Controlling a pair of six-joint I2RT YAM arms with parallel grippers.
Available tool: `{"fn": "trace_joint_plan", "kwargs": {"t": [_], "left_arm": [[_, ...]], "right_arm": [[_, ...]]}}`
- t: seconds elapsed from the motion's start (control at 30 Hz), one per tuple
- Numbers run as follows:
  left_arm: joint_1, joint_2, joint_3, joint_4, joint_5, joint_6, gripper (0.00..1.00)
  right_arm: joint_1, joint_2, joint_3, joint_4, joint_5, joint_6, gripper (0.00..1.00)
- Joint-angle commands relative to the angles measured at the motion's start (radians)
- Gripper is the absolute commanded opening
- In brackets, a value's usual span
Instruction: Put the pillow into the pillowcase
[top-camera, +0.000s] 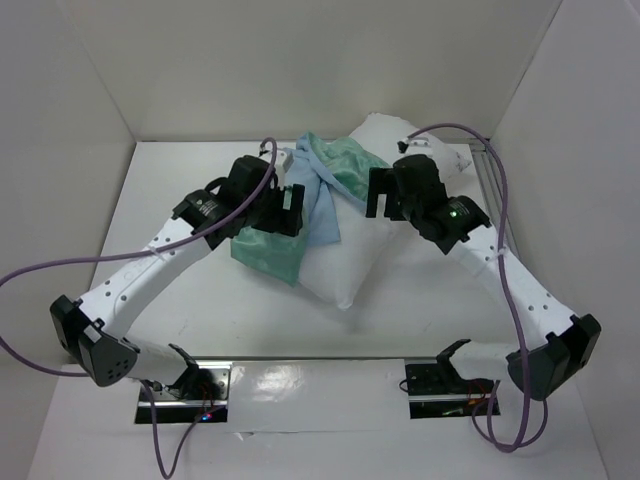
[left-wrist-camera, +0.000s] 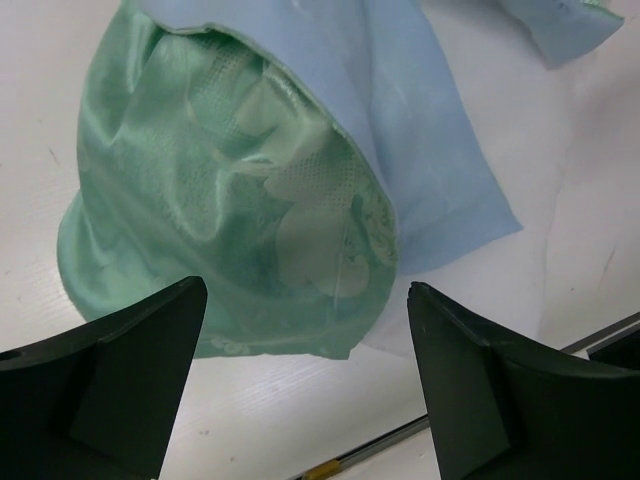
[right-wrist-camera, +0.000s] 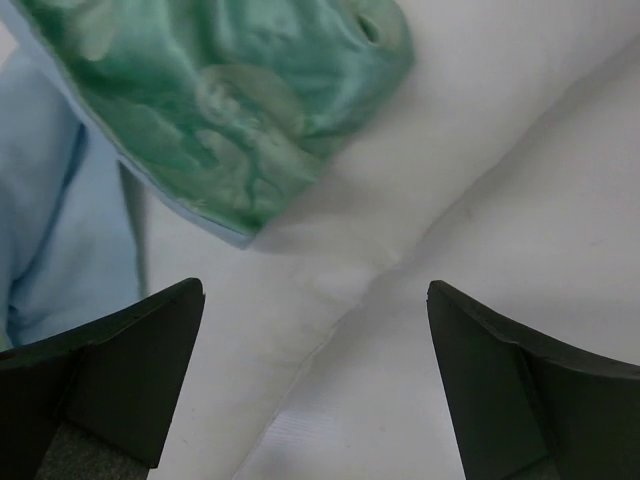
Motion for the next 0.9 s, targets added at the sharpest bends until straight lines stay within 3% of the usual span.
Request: {"fn": "trace_joint_plan", "kwargs": {"t": [0.0, 0.17, 0.33, 0.5, 0.63, 0.7, 0.77, 0.8, 0.83, 0.87], "left_arm": [[-0.005, 0.043, 0.031, 0.08, 0.055, -0.034, 0.95], [-0.005, 0.117, 0.086, 0.092, 0.064, -0.046, 0.92], [-0.005, 0.201, 0.152, 0.092, 0.053, -0.064, 0.91], [-0.005, 0.243, 0.171, 0.083, 0.032, -0.075, 0.82], [0.005, 0.243, 0.171, 0.083, 0.032, -0.075, 0.61], [0.018, 0.243, 0.171, 0.083, 0.032, -0.075, 0.46], [0.029, 0.223, 0.171, 0.083, 0.032, -0.075, 0.33], [0.039, 0.209, 0.171, 0.083, 0.032, -0.075, 0.17], [0.051, 0.209, 0.171, 0.067, 0.032, -0.065, 0.09], [0.061, 0.197, 0.201, 0.058, 0.032, -0.055, 0.01]], "right_arm": [[0.038, 0.058, 0.084, 0.09, -0.053, -0.046, 1.0], [0.087, 0.138, 0.115, 0.127, -0.053, -0.057, 1.0], [0.096, 0.211, 0.143, 0.148, -0.074, -0.077, 0.87], [0.096, 0.268, 0.164, 0.167, -0.074, -0.086, 0.76], [0.106, 0.291, 0.164, 0.185, -0.064, -0.086, 0.66], [0.106, 0.307, 0.164, 0.185, -0.064, -0.086, 0.52], [0.106, 0.331, 0.174, 0.185, -0.051, -0.086, 0.38], [0.106, 0.331, 0.186, 0.185, -0.036, -0.077, 0.29], [0.106, 0.331, 0.2, 0.185, -0.022, -0.077, 0.09], [0.106, 0.319, 0.219, 0.176, -0.012, -0.077, 0.0]]}}
